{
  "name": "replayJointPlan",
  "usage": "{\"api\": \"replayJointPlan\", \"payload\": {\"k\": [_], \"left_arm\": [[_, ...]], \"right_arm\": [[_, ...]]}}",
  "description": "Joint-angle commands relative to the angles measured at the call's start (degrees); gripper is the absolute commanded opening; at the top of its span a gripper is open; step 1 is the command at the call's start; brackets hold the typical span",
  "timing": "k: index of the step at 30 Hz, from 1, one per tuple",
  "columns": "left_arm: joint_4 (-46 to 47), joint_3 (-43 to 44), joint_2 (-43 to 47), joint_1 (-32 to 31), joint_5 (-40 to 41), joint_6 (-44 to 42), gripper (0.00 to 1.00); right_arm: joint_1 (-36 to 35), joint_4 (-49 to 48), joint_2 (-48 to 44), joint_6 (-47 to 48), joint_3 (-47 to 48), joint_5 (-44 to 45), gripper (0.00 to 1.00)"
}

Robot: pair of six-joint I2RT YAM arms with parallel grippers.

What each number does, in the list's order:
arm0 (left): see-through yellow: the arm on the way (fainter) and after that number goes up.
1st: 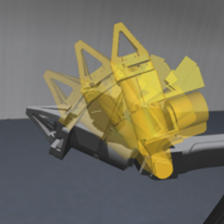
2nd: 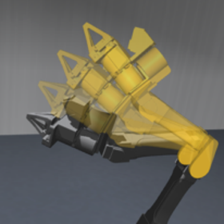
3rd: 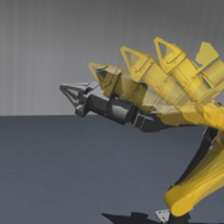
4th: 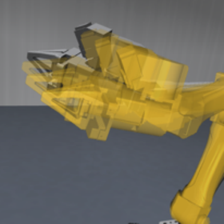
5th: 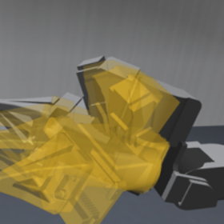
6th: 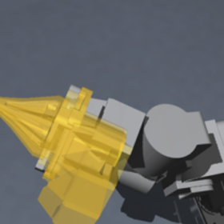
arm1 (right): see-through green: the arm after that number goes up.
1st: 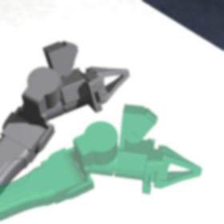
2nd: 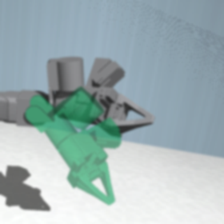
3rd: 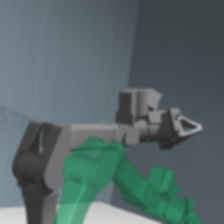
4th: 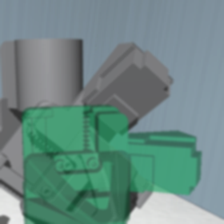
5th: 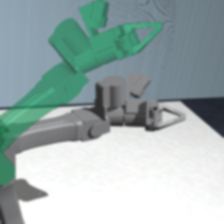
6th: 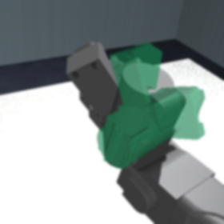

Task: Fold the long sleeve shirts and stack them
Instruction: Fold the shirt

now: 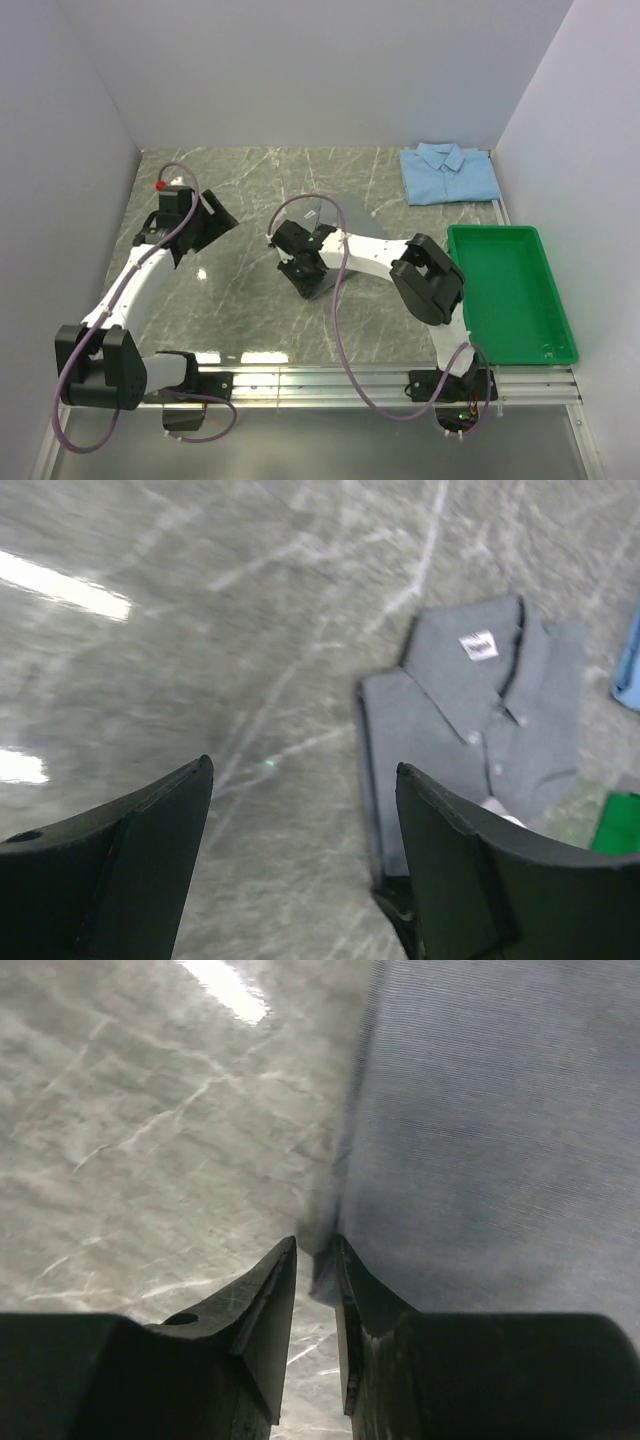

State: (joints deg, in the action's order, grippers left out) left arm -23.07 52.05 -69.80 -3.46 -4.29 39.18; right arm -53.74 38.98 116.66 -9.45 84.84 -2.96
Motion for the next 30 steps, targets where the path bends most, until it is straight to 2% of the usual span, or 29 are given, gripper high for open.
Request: {"api": "replayJointPlan", "payload": {"k": [1, 5, 9, 12, 13, 16, 19, 22, 27, 30], "left_arm": [[4.78, 0.33, -1.56, -3.64, -4.05, 4.23, 0.79], [7.85, 3.66, -6.73, -8.65, -3.62, 7.4, 0.75], [10.23, 8.32, -13.42, -13.93, -2.83, 10.3, 0.71], [11.9, 12.19, -19.57, -17.53, -2.3, 11.27, 0.62], [12.08, 13.07, -21.24, -18.76, -2.04, 11.44, 0.51], [12.34, 15.36, -27.48, -19.65, -1.86, 12.41, 0.42], [12.78, 14.75, -31.79, -19.65, -1.25, 13.9, 0.33], [13.05, 12.29, -33.73, -19.56, -0.02, 15.22, 0.3], [10.15, 12.19, -37.24, -18.16, 1.92, 14.27, 0.29], [8.05, 16.49, -40.76, -16.23, 2.44, 11.99, 0.3]], "right_arm": [[0.47, -0.93, -4.06, 1.46, 1.38, -2.5, 0.31], [6.34, -3.46, -12.66, -0.12, -1.33, 4.18, 0.35], [18.54, -6.89, -17.95, -4.86, -5.37, 3.84, 0.41], [25.23, -9.89, -18.32, -6.97, -7.22, 3.23, 0.42], [26.48, -10.41, -17.62, -7.07, -7.58, 1.57, 0.41], [31.39, -12.0, -13.84, -8.21, -9.07, -1.42, 0.41], [32.81, -12.87, -11.11, -9.62, -11.09, -4.85, 0.39], [32.99, -13.93, -10.14, -11.37, -13.82, -6.96, 0.39], [32.91, -16.13, -9.79, -14.01, -18.21, -11.71, 0.38], [33.08, -16.31, -10.75, -14.1, -17.61, -10.58, 0.37]]}}
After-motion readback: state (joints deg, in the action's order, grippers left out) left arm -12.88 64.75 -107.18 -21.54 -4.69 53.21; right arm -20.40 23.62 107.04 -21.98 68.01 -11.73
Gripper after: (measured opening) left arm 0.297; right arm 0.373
